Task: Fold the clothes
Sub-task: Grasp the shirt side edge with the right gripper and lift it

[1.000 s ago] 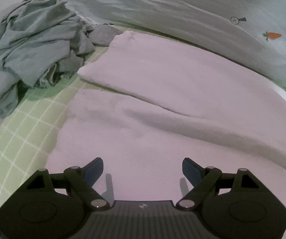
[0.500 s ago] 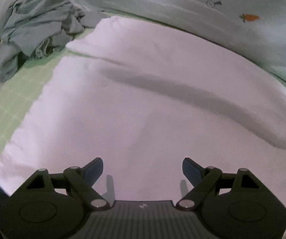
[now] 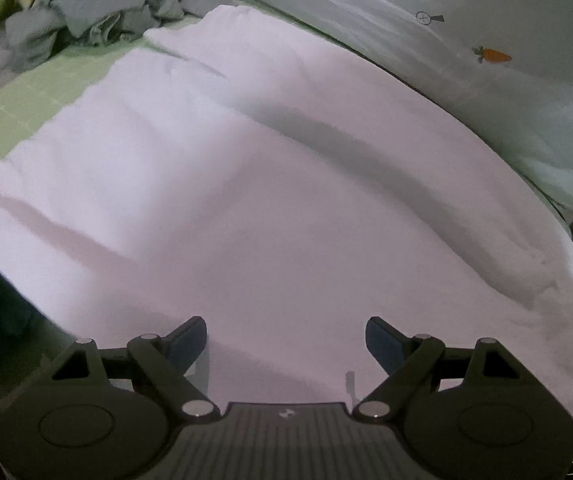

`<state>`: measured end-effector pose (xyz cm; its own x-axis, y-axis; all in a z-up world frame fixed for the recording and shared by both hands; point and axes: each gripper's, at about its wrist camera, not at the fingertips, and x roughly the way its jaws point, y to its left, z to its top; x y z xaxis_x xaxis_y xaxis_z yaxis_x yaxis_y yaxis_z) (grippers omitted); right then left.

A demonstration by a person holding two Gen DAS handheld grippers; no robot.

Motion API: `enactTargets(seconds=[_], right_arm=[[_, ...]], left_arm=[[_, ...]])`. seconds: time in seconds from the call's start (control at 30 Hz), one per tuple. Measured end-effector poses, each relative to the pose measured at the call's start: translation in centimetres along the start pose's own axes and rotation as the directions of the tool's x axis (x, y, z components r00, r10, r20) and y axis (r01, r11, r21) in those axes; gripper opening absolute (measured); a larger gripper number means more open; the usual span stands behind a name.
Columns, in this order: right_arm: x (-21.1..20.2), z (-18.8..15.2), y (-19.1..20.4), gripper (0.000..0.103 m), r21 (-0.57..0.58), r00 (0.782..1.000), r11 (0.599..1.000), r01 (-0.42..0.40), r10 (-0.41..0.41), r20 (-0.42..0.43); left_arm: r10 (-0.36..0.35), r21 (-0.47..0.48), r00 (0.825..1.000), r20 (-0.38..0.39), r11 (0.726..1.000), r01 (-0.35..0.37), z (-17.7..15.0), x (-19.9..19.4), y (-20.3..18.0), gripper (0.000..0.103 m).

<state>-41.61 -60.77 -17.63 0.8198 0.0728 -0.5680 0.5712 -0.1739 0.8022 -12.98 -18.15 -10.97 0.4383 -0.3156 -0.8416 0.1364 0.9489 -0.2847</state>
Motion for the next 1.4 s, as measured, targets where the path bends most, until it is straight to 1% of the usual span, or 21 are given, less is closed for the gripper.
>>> enactTargets(seconds=[0.03, 0.07, 0.1, 0.17, 0.2, 0.23, 0.27, 0.33, 0.4, 0.47, 0.6, 0.73, 0.87, 0.97, 1.0, 1.1, 1.13, 1.23, 1.3, 1.37, 1.4], right_arm=[[0.5, 0.0, -0.4, 0.08, 0.056, 1.0, 0.998, -0.008, 0.01, -0.026], [1.1, 0.0, -0.8, 0.074, 0.111, 0.998, 0.994, -0.016, 0.021, -0.051], [1.3, 0.0, -0.8, 0.07, 0.144, 0.997, 0.989, -0.043, 0.051, -0.052], [1.7, 0.0, -0.8, 0.047, 0.21, 0.993, 0.973, -0.096, 0.109, -0.051], [2.0, -0.1, -0.8, 0.025, 0.241, 0.989, 0.963, -0.122, 0.138, -0.049], [2.1, -0.1, 0.0, 0.017, 0.24, 0.984, 0.958, -0.157, 0.171, -0.041], [2.3, -0.2, 0.8, 0.016, 0.238, 0.978, 0.952, -0.191, 0.205, -0.033], [2.8, -0.4, 2.5, 0.011, 0.218, 0.963, 0.941, -0.26, 0.27, -0.017], [3.4, -0.7, 4.0, 0.011, 0.206, 0.946, 0.926, -0.317, 0.325, -0.006], [4.0, -0.8, 4.6, 0.011, 0.224, 0.94, 0.916, -0.333, 0.342, -0.005], [3.6, -0.4, 5.0, 0.011, 0.246, 0.941, 0.912, -0.327, 0.339, -0.006], [3.1, 0.1, 5.1, 0.011, 0.268, 0.941, 0.907, -0.324, 0.338, -0.007], [3.0, 0.5, 4.6, 0.012, 0.286, 0.939, 0.901, -0.326, 0.343, -0.01], [2.9, 0.7, 4.2, 0.012, 0.299, 0.938, 0.896, -0.328, 0.347, -0.012], [2.9, 0.8, 4.1, 0.012, 0.304, 0.937, 0.894, -0.328, 0.349, -0.013], [2.7, 1.1, 3.7, 0.012, 0.317, 0.936, 0.889, -0.33, 0.353, -0.015], [2.5, 1.1, 3.6, 0.012, 0.317, 0.934, 0.887, -0.335, 0.357, -0.012], [2.0, 0.8, 3.3, 0.012, 0.323, 0.931, 0.881, -0.346, 0.366, 0.0], [1.7, 0.7, 3.1, 0.012, 0.331, 0.928, 0.874, -0.355, 0.373, 0.01], [1.4, 0.6, 2.9, 0.012, 0.336, 0.926, 0.869, -0.362, 0.378, 0.02], [1.3, 0.5, 2.8, 0.012, 0.337, 0.925, 0.868, -0.365, 0.379, 0.025]], left_arm=[[0.0, -0.01, 1.0, 0.0, 1.0, 0.0, -0.2, 0.0, -0.1, 0.087], [0.001, -0.019, 1.0, -0.001, 1.0, -0.001, -0.4, 0.0, -0.2, 0.087], [-0.003, -0.035, 1.0, 0.0, 0.999, 0.003, -0.6, -0.1, -0.2, 0.087], [-0.018, -0.083, 1.0, 0.005, 0.996, 0.019, -1.0, -0.3, 0.0, 0.087], [-0.029, -0.111, 1.0, 0.008, 0.993, 0.03, -1.2, -0.5, 0.2, 0.087], [-0.044, -0.148, 0.999, 0.01, 0.988, 0.045, -1.3, -0.6, 0.5, 0.087], [-0.061, -0.185, 0.998, 0.011, 0.981, 0.062, -1.5, -0.7, 0.9, 0.087], [-0.098, -0.254, 0.995, 0.016, 0.962, 0.099, -1.8, -0.9, 1.5, 0.087], [-0.136, -0.318, 0.99, 0.023, 0.938, 0.136, -2.2, -1.0, 2.1, 0.087], [-0.175, -0.371, 0.984, 0.03, 0.912, 0.173, -2.7, -1.1, 2.4, 0.087], [-0.238, -0.455, 0.97, 0.04, 0.86, 0.23, -3.5, -1.3, 2.8, 0.087], [-0.316, -0.533, 0.948, 0.038, 0.796, 0.287, -4.2, -0.7, 3.1, 0.087], [-0.356, -0.59, 0.934, 0.039, 0.746, 0.309, -4.8, 0.4, 3.1, 0.087], [-0.354, -0.606, 0.934, 0.051, 0.732, 0.31, -4.6, 1.3, 2.9, 0.087], [-0.354, -0.603, 0.934, 0.05, 0.735, 0.311, -4.4, 1.6, 2.8, 0.087], [-0.353, -0.577, 0.935, 0.036, 0.756, 0.307, -4.0, 2.0, 2.3, 0.087], [-0.36, -0.579, 0.932, 0.032, 0.754, 0.311, -3.9, 2.2, 2.2, 0.087], [-0.401, -0.606, 0.916, 0.026, 0.722, 0.333, -3.9, 3.1, 2.0, 0.086], [-0.412, -0.627, 0.911, 0.023, 0.704, 0.334, -4.0, 3.6, 2.1, 0.085], [-0.399, -0.643, 0.916, 0.038, 0.692, 0.328, -3.8, 3.7, 2.3, 0.08], [-0.385, -0.65, 0.922, 0.049, 0.689, 0.322, -3.8, 3.6, 2.6, 0.079]])
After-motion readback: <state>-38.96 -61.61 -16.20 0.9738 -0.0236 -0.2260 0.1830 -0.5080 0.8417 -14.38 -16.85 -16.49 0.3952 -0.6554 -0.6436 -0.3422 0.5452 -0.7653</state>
